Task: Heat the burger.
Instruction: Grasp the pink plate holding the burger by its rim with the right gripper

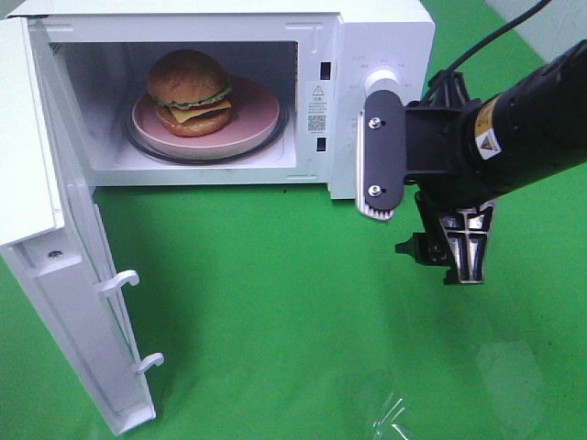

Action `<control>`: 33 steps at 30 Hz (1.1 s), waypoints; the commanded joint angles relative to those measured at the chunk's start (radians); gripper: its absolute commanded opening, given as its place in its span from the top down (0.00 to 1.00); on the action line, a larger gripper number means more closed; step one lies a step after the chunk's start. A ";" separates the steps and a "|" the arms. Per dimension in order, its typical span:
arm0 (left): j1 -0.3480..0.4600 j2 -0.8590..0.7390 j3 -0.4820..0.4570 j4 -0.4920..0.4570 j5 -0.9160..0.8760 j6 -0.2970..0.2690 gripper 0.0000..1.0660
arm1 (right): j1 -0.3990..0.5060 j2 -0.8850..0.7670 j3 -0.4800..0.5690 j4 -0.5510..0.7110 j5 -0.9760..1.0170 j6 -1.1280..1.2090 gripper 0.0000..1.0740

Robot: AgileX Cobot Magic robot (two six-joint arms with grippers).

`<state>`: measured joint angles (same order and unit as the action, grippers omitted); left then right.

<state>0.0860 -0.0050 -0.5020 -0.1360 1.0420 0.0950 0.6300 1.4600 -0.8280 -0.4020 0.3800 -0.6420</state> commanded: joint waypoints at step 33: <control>0.003 -0.009 0.003 -0.005 -0.001 -0.003 0.07 | 0.088 0.456 -0.467 -0.222 -0.116 0.066 0.24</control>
<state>0.0860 -0.0050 -0.5020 -0.1360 1.0420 0.0950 0.7140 1.9020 -1.2780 -0.6130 0.2810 -0.5840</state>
